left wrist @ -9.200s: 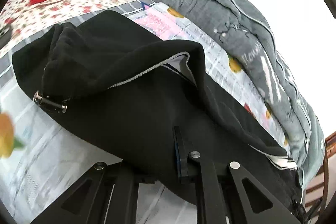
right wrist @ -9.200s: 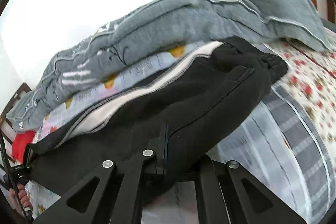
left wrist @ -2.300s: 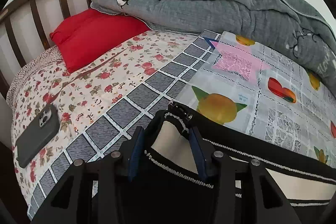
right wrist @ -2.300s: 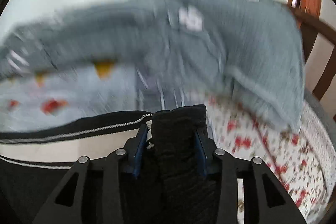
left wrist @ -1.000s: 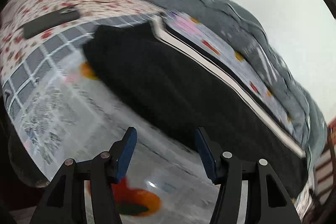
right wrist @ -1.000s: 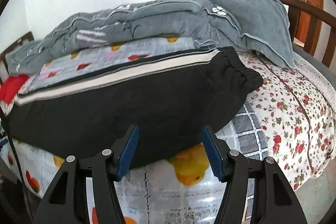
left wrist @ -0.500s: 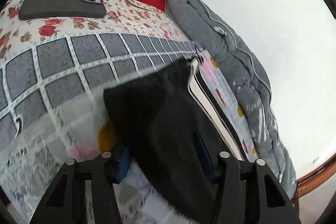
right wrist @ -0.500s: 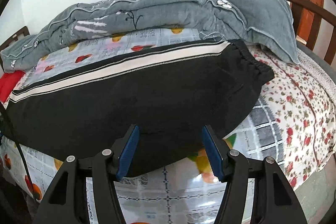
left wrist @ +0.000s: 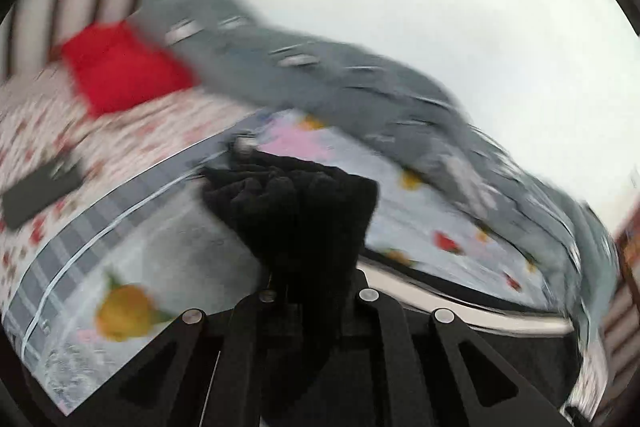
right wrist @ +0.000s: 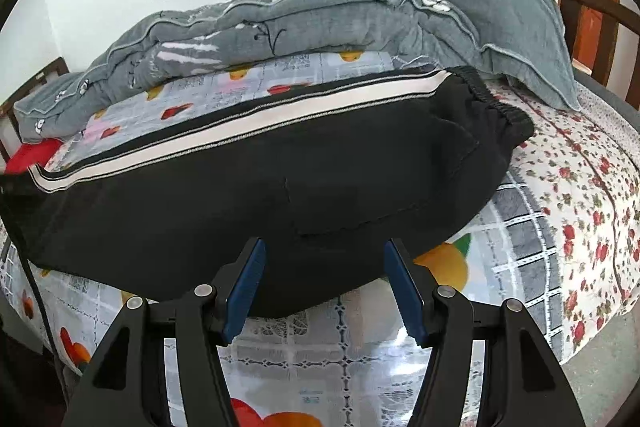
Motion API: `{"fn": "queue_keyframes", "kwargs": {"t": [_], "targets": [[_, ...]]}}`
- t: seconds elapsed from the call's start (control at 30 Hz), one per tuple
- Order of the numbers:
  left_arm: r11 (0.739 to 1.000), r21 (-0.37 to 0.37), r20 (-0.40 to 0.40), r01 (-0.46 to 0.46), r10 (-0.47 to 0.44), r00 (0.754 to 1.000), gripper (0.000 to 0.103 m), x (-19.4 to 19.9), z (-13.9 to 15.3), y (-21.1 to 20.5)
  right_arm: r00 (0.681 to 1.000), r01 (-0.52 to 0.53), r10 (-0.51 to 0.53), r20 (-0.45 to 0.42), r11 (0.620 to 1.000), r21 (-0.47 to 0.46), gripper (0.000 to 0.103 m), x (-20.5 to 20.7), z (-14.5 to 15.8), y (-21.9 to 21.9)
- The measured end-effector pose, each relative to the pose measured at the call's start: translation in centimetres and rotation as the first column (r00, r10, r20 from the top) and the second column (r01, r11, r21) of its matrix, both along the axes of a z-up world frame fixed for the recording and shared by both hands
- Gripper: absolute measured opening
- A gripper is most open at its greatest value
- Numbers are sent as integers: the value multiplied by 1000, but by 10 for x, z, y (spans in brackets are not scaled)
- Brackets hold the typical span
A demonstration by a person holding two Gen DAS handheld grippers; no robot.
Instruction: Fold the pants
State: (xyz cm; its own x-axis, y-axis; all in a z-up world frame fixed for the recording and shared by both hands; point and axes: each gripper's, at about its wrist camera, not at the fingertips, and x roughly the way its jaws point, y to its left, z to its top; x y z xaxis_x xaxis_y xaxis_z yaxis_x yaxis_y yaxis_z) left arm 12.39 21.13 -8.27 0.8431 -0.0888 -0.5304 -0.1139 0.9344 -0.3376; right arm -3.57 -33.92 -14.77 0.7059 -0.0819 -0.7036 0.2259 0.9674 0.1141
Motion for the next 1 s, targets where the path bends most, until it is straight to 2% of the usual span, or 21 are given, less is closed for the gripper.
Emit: {"fn": "queue_keyframes", "kwargs": {"t": [0.07,0.1,0.17,0.23,0.3,0.33,0.4,0.43,0.47,0.53,0.57,0.6,0.67,0.7,0.73,0.77,0.83,0.93,1.0], "targets": [[991,77,26,114,-116,993,9,-2,14,-56,1000,-3,3,15,1000,7,61,-5,5,-5],[980,87,18,177,-179,984,9,-2,15,-79,1000,-3,3,22,1000,9,61,-8,7,-8],[953,102,-30,286,-284,958,9,-1,8,-135,999,-7,6,36,1000,21,61,-14,10,-13],[919,154,-79,364,-356,931,9,-5,-13,-194,999,-11,11,39,1000,21,61,-21,12,-17],[876,201,-133,438,-419,898,9,-11,-42,-248,999,-2,2,41,1000,13,61,-27,11,-21],[857,195,-166,477,-450,877,9,-12,-58,-270,999,3,-4,38,1000,16,61,-30,11,-24],[811,137,-227,569,-534,814,9,-19,-88,-308,999,11,-12,30,1000,28,61,-37,9,-31],[792,131,-264,596,-552,791,10,-24,-101,-325,1000,15,-16,26,999,28,61,-39,8,-34],[778,173,-297,604,-544,785,12,-29,-112,-341,1000,18,-19,20,999,26,61,-41,7,-36],[747,292,-276,598,-533,800,14,-45,-115,-357,1000,21,-21,10,1000,20,61,-45,6,-39],[732,307,-267,609,-548,793,17,-50,-111,-357,1000,21,-21,9,1000,20,61,-46,5,-40],[729,278,-265,626,-568,779,18,-50,-106,-352,1000,19,-19,7,1000,21,61,-46,4,-40],[735,153,-253,660,-617,745,28,-47,-94,-328,1000,8,-8,4,999,31,61,-42,3,-39],[737,107,-235,667,-633,737,33,-46,-90,-315,1000,2,-3,4,999,37,61,-39,3,-38],[745,75,-211,662,-637,741,45,-47,-84,-298,1000,-7,7,6,999,49,61,-33,2,-35],[762,68,-179,644,-625,760,55,-49,-76,-281,1000,-20,20,11,998,63,61,-27,3,-32],[794,74,-120,603,-593,796,62,-56,-68,-252,998,-52,50,24,995,89,61,-14,5,-22],[857,92,-91,506,-499,862,63,-61,-62,-204,993,-114,109,42,983,143,61,8,6,-3],[884,92,-87,459,-452,888,64,-62,-63,-172,987,-161,155,47,968,192,61,24,5,12]]}}
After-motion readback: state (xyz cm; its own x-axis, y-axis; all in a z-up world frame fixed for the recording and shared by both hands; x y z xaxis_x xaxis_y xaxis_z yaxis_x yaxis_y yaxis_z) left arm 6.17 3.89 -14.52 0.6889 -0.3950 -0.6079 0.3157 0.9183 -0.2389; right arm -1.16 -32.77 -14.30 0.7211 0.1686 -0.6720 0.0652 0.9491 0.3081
